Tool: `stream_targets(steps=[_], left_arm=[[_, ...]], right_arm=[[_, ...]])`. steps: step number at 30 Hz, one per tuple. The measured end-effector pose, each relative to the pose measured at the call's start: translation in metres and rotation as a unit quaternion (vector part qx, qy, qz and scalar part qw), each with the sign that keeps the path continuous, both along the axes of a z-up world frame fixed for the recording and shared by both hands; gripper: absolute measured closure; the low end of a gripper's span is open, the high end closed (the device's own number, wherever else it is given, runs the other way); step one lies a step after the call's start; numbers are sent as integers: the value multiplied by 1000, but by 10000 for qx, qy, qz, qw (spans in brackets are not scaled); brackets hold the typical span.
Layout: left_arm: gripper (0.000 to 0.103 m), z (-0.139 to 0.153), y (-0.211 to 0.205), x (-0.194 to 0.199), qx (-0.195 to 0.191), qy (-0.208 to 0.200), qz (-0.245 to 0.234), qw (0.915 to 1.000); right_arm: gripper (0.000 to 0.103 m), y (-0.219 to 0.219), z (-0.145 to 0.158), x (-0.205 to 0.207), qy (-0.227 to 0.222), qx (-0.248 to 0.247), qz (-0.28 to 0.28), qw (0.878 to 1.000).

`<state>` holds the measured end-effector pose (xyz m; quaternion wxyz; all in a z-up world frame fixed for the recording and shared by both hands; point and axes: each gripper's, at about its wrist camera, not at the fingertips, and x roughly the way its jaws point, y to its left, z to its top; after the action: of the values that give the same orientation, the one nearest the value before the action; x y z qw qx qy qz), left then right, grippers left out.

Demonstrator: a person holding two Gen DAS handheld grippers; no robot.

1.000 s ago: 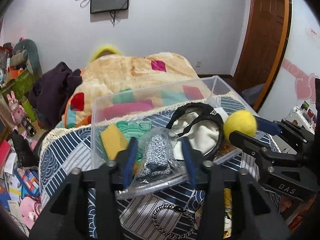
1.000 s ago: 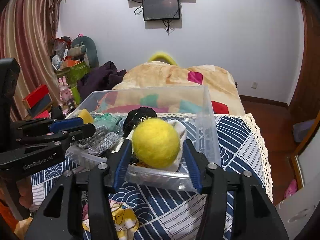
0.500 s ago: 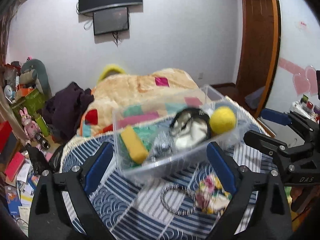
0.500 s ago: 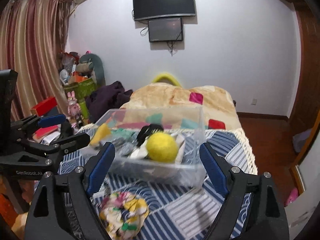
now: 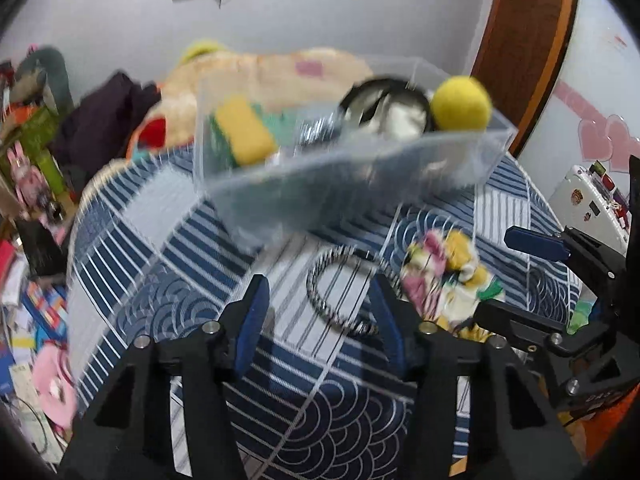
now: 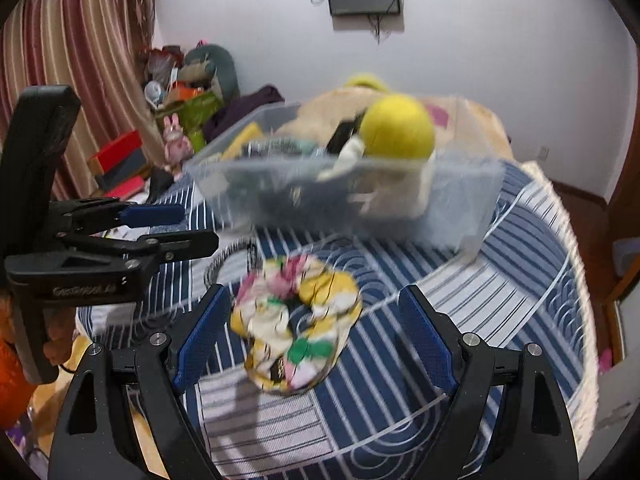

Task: Organize soft objects
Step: 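Grasp the black-and-white beaded hair tie with the left tool while the right tool grasps the floral scrunchie, then lower the hair tie into the box with the left tool while the right tool drops the scrunchie in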

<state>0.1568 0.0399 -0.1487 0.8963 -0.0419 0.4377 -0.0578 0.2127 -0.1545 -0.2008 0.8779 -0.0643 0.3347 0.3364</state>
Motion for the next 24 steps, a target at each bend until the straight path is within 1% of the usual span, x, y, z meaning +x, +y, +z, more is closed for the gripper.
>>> stream_targets(steps=[3,5,6,7,9,10,11,13,14,15,16,18,20,24], left_arm=[[60,-12,0,0,-52,156,-1,9999],[67,-16,-1,0,-47,202,-32,9998],[69,-19,-3,-1,-62,224,-73,9997],[73,-20,-4,-1,-63,221,-100,9997],[75,-20,-6,-2,-31,157,-121,9998],[80,-20,-7,-2,-50,142,-136,9998],[86,-21,-8,-3,-83,131,-143,9998],[94,-20,-9,-4,-115,111,-160,9997],[97,-20,-9,-5,-137,102,-178,9997],[97,-19,-9,-6,-146,107,-214,9996],[98,-19,-10,-6,-149,106,-238,9995],[98,-14,-8,-9,-159,23,-240,9996],[98,-7,-7,-15,-161,-96,-221,9996],[98,12,3,-20,-208,-376,-183,9989]], right_arm=[[19,4,-8,0,154,-67,68,9998],[20,8,-14,-1,174,-193,104,9996],[26,9,-16,-2,177,-237,125,9995],[34,11,-18,-3,181,-280,170,9993],[40,13,-18,-3,128,-322,179,9992],[46,14,-18,-6,31,-395,188,9990],[50,13,-18,-6,25,-399,191,9990],[67,11,-17,-3,55,-349,185,9992],[71,11,-17,-3,55,-349,185,9992],[80,9,-17,-3,81,-309,180,9993],[83,5,-16,-1,146,-184,166,9996],[87,1,-14,-2,164,-62,172,9997],[88,0,-13,-3,154,-8,166,9997],[89,-5,3,-7,-66,215,99,9997]])
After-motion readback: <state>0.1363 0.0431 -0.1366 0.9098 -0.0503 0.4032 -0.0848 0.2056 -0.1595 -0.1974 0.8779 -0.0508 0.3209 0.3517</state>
